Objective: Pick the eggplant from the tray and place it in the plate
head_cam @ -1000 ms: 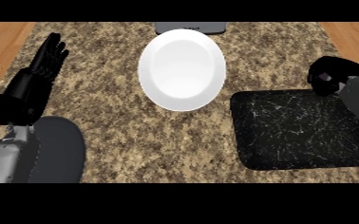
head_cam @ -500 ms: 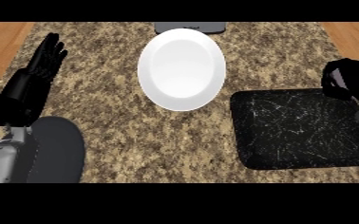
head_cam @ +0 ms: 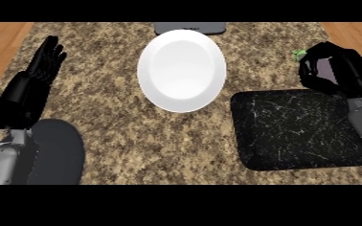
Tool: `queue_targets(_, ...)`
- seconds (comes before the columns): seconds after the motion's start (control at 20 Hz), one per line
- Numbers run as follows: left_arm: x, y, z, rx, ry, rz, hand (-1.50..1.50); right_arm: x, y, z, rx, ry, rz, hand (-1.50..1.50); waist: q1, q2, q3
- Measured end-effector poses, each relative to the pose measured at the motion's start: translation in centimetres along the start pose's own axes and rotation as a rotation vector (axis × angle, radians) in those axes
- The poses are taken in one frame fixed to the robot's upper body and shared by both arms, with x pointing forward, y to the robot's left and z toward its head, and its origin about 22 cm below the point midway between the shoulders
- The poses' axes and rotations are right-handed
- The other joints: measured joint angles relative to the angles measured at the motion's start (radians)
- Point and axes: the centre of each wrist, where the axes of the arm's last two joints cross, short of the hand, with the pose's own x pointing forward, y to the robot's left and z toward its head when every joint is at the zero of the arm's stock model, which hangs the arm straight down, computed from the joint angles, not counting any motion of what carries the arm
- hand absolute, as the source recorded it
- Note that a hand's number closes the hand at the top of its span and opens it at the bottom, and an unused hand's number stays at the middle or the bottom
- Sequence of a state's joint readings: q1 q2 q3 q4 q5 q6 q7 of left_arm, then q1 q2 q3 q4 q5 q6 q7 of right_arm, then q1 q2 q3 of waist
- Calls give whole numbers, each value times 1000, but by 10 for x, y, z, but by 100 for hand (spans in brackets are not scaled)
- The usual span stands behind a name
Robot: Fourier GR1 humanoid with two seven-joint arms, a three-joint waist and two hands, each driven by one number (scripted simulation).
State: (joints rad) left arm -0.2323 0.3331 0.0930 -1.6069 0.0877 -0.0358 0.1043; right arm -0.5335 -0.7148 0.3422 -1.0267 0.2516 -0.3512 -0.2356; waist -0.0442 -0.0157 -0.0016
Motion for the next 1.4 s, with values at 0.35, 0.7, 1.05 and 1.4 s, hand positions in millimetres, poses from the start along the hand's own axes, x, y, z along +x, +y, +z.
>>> queue_targets(0.35, 7, -8, -7, -19, -9, 8, 0, 78, -5, 0, -2, -120, -120, 150, 22, 7, 0)
queue_targets(0.7, 10, -5, -8, -37, -23, 10, 0, 151, 2, -18, 21, -142, -176, 150, 45, 13, 1)
queue_targets(1.05, 9, -14, -5, -54, -29, 12, 0, 200, 36, -54, 79, -117, -226, 150, 59, 17, 1)
queue_targets(1.4, 9, -24, -7, -63, -35, 15, 0, 230, 86, -88, 107, -75, -166, 150, 68, 22, 1)
